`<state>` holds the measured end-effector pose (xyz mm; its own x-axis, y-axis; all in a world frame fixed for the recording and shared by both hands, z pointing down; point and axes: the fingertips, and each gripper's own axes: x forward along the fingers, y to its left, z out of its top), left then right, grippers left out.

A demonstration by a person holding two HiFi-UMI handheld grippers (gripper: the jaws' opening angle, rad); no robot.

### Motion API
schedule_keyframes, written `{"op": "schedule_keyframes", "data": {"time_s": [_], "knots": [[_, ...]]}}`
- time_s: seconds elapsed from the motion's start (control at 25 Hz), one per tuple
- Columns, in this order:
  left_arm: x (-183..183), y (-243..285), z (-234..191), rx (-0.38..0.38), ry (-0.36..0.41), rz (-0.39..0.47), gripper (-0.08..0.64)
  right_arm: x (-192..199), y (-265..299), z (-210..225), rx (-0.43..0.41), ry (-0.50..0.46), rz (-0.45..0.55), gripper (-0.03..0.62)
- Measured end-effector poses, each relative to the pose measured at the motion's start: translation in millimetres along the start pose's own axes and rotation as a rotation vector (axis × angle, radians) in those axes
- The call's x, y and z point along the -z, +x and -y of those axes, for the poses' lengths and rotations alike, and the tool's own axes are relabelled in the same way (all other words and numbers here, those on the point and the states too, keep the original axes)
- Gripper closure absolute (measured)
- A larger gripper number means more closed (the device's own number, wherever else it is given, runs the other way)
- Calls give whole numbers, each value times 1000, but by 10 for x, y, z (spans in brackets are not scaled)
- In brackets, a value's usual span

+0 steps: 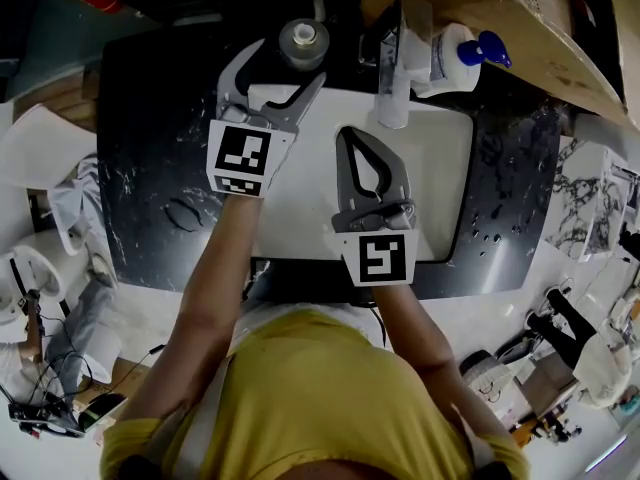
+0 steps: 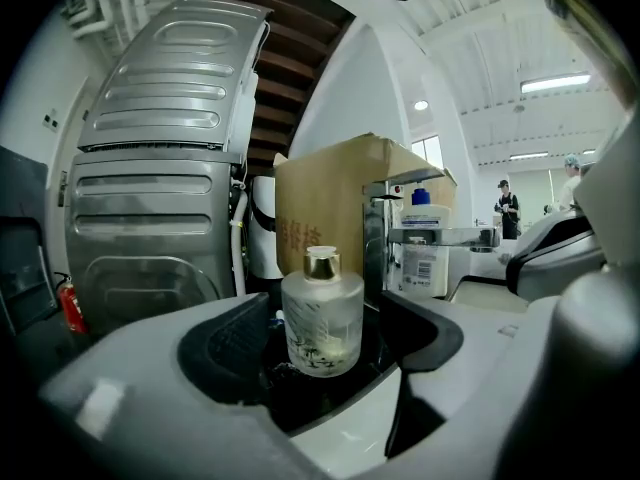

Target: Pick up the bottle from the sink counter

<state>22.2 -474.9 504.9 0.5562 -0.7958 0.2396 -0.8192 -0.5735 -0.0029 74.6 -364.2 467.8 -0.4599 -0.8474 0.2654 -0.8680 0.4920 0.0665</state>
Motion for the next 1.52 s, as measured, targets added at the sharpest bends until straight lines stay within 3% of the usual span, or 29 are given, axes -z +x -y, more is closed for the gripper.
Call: {"op": "schedule_keyframes", "data": {"time_s": [0.48,1.12,1.52], "knots": [[18,343,-13,38,66,-50,183,76,28,-26,-1,11,-13,592],[25,386,13,82,53,-61,222,105,-66,-5,21,-25,-37,592],[-371,43,111,90,77,-17,222,-40,-253,50,75,-39,-8,592]]}}
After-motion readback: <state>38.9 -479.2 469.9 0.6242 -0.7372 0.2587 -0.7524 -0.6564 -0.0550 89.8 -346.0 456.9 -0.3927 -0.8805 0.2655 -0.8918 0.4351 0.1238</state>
